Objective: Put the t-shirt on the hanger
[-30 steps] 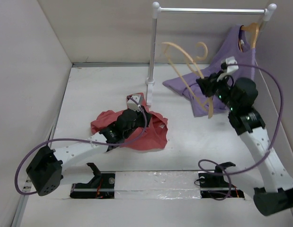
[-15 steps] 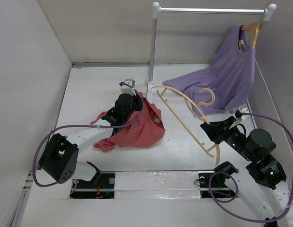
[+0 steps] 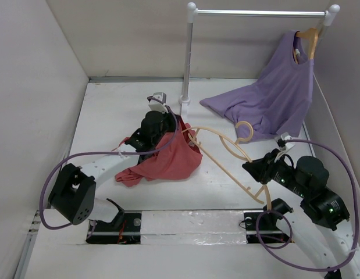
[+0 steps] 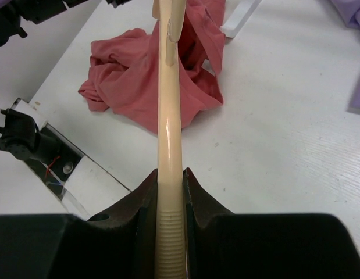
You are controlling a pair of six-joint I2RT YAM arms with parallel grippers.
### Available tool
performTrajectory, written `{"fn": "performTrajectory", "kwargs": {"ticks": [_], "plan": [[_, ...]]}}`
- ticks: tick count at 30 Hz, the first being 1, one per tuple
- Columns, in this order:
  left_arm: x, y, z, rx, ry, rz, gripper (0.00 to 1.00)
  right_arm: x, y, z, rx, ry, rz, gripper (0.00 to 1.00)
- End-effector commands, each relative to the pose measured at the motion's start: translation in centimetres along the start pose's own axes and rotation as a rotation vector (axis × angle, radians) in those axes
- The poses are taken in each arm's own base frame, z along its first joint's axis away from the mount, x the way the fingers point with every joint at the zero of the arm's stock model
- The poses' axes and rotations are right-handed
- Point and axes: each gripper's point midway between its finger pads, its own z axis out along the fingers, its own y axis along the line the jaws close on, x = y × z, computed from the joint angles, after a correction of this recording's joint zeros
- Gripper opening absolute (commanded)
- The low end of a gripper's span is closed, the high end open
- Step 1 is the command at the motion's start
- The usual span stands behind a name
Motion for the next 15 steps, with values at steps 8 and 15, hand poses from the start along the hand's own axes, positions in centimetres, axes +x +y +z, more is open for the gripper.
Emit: {"fn": "performTrajectory", "kwargs": {"ticks": [8,15], "plan": [[-3.5,-1.6,-2.5,0.074,-0.095,-0.01,0.0,-1.0,-0.2,1.8,0.002,-0.028,0.015,0.0],[-2.5,-2.3,-2.9,0.12,-0.074,-0.007,0.0,-1.2,-0.4,3.7,-0.007,-0.001,0.006,0.0]]}}
